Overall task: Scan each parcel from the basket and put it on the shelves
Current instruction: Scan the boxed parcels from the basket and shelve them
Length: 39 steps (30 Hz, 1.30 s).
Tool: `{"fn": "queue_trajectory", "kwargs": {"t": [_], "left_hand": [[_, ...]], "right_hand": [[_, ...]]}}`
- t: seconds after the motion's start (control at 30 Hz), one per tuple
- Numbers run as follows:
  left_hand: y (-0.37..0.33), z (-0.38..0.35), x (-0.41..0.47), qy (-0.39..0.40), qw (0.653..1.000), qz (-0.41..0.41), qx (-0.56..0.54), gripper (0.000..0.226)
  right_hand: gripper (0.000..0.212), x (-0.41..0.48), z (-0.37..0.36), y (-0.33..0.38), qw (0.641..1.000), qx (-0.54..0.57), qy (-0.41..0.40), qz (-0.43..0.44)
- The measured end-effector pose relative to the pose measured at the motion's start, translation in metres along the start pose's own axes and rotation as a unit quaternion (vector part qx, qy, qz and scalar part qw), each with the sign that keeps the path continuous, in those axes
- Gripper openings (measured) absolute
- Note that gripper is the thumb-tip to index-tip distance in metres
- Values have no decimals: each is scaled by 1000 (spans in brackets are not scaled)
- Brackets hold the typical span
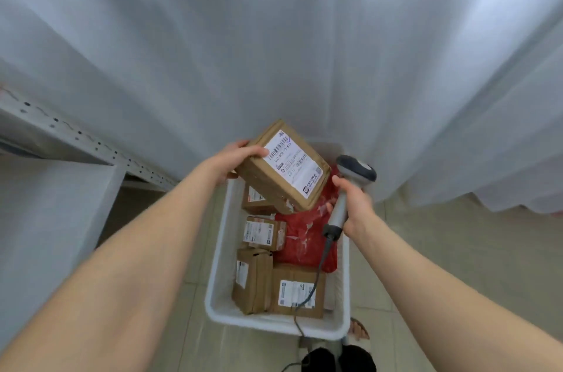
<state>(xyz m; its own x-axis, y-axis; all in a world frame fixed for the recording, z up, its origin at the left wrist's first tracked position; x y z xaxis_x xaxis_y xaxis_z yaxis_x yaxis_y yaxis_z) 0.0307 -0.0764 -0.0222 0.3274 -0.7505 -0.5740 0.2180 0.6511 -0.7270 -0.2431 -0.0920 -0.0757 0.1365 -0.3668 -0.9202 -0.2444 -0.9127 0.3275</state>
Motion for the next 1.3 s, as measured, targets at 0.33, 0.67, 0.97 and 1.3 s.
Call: {"fn": "queue_trajectory", "kwargs": {"t": [0.33,0.67,0.97,1.3], "left_hand": [[-119,32,-171,113,988,-54,86,40],[-159,29,-327,-104,978,-167,-69,105],[-129,-57,-445,-45,961,-202,-182,70],[-105,-71,-497,12,961,-207,-183,87]], "right_hand": [[34,-186,-24,1,994,-42,102,8],[43,-320,14,-31,982,-83,156,72],[30,-405,74,-57,977,-58,167,121],[27,-445,98,-72,966,-96,161,176]]}}
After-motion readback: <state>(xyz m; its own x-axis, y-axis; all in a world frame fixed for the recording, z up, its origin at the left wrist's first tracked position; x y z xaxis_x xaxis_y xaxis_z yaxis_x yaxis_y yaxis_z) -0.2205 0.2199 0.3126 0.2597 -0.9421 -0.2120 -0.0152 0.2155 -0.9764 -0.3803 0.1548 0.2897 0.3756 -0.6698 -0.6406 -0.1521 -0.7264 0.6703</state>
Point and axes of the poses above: each hand's wrist, its own x-axis towards the middle knuckle, its own z-axis out of the back of the hand, y = z × x, the point moved 10 cm from there along x, towards the middle knuckle, and after that the axes turned 11 degrees about -z, right-handed, at the moved point
